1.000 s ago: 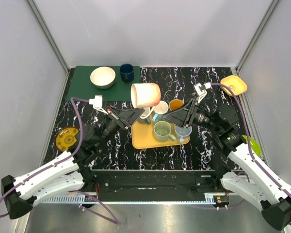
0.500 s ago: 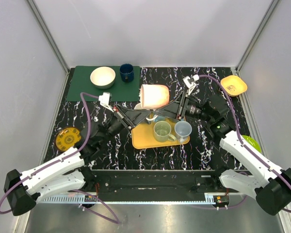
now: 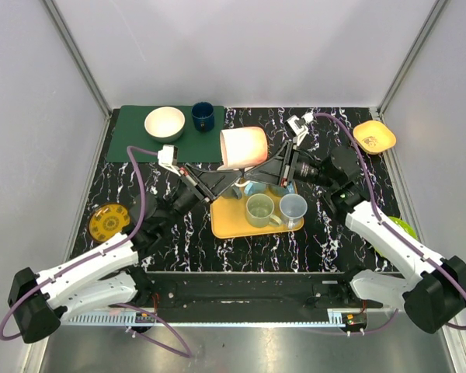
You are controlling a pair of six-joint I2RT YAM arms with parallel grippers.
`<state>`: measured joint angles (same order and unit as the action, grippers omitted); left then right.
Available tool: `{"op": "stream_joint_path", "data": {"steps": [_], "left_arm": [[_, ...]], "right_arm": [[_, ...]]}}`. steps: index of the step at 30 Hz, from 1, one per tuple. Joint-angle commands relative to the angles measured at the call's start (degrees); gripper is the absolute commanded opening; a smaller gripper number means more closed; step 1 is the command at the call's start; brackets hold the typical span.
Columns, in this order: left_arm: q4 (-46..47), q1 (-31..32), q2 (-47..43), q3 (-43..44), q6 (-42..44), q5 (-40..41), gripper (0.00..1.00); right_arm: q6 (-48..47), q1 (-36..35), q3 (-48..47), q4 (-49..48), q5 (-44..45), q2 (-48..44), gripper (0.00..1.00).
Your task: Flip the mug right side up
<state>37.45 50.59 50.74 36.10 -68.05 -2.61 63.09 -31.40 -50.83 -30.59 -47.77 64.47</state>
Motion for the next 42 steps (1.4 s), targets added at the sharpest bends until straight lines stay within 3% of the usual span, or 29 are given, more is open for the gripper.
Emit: {"op": "stream_joint_path", "data": {"steps": [1,6,9,10,12,19,21,22,23,24,29,32,34,37,39,42], "left_arm": [[5.71,1.62,0.5,0.91,-1.12,-7.93,0.0],[5.09,2.32,1.81,0.73,-0.59,-8.46,0.0],[5.26,2.59,2.34,0.47,-0.5,-8.9,0.0],[5.44,2.67,2.35,0.03,-0.5,-9.08,0.0],[5.7,2.85,2.17,-0.41,-0.5,-9.25,0.0],[3.17,2.59,-1.08,-2.17,0.89,-8.02,0.0],[0.19,1.89,-3.18,-2.43,1.51,-7.15,0.16],[-0.88,1.62,-4.06,-2.87,2.21,-6.62,0.37],[-1.67,1.18,-5.12,-3.22,2.57,-5.22,0.45],[-4.64,0.48,-8.26,-3.83,3.53,-3.04,0.65],[-13.51,-1.01,-14.61,-3.58,5.73,-0.21,0.77],[-22.12,-1.46,-18.82,-3.4,7.49,4.87,0.83],[-26.79,-1.46,-22.42,-3.58,8.02,9.44,0.84],[-36.55,-1.46,-26.9,-3.75,8.11,16.31,0.85],[-42.01,-1.46,-28.58,-3.93,8.28,18.86,0.85],[-46.5,-1.46,-30.26,-3.67,8.81,22.38,0.84]], "right_arm": [[2.39,-0.51,-3.75,-5.44,-0.04,2.06,0.34],[3.71,-1.3,-4.37,-6.59,-0.92,3.47,0.3],[4.14,-1.21,-4.45,-7.03,-1.27,3.74,0.38],[4.15,-1.21,-4.54,-7.12,-1.45,3.91,0.34],[3.8,-1.21,-4.54,-6.77,-1.36,3.74,0.0],[1.35,-1.21,-5.07,-3.88,-1.89,2.52,0.0],[-1.56,-1.21,-5.77,-0.2,-1.1,1.46,0.0],[-2.44,-1.21,-6.21,1.13,-0.4,0.49,0.0],[-4.19,-1.21,-6.65,2.1,-0.22,0.14,0.0],[-4.73,-1.12,-7.35,3.85,0.22,-0.82,0.0],[-7.62,-1.04,-9.37,9.55,2.06,-2.85,0.0],[-13.33,0.28,-12.7,18.93,6.97,-4.52,0.0],[-19.28,1.77,-18.48,26.86,15.3,-4.61,0.0],[-29.91,2.39,-30.67,52.21,33.13,-0.41,0.0],[-34.85,3.18,-35.37,57.81,47.41,4.86,0.0],[-37.95,10.46,-42.23,63.63,54.87,13.65,0.0]]}}
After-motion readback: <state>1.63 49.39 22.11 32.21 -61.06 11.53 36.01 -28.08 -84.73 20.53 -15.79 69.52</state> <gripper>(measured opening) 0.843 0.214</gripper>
